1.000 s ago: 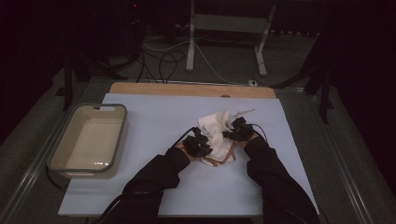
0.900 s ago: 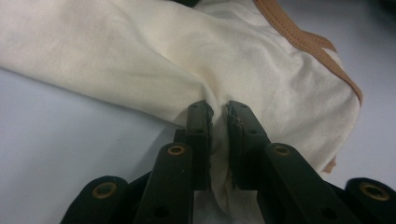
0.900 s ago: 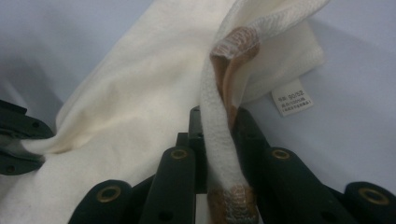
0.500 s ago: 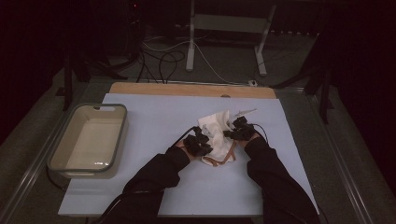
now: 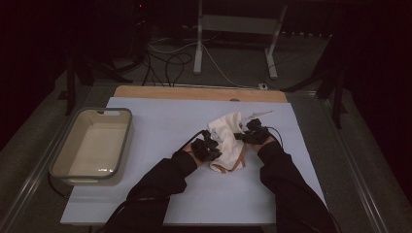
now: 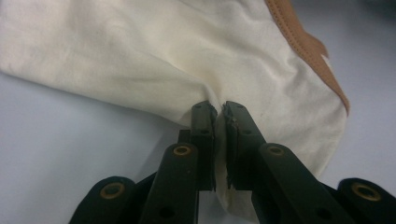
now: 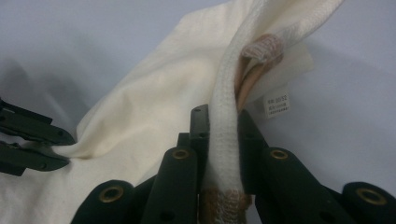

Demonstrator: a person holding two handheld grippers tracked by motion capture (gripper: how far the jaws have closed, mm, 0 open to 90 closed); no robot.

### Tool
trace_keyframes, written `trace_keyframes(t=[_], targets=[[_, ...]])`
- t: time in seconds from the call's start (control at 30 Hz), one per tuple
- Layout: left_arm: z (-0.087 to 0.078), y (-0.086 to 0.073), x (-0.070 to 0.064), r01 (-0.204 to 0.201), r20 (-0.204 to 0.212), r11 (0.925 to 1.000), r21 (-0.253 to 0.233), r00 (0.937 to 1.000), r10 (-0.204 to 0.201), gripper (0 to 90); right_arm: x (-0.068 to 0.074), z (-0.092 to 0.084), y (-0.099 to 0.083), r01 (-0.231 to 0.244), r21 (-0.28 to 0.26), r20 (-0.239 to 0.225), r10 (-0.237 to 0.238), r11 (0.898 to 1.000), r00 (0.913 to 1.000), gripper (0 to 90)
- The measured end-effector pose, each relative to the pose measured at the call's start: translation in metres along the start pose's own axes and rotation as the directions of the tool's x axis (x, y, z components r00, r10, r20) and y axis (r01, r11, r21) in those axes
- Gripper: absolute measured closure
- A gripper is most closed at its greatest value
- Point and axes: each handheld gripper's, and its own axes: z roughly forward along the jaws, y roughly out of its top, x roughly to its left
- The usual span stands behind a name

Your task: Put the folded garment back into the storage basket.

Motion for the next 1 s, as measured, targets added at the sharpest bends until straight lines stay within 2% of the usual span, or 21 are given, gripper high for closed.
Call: trace_keyframes(t=[0.43, 1.0], targets=[[-0.018, 0.006, 0.0, -0.034, -0.004, 0.9994, -0.003, 0.9994, 0.034, 84.6, 0.005, -0.015, 0.01, 0.005, -0.03, -0.023, -0.005, 1.0, 0.9997, 82.0], [-0.052, 0.011, 0.0, -0.065, -0.022, 0.9977, -0.016, 0.9976, 0.065, 85.0, 0.019, -0.031, 0.028, 0.022, -0.081, -0.057, -0.027, 0.997, 0.998, 82.0]])
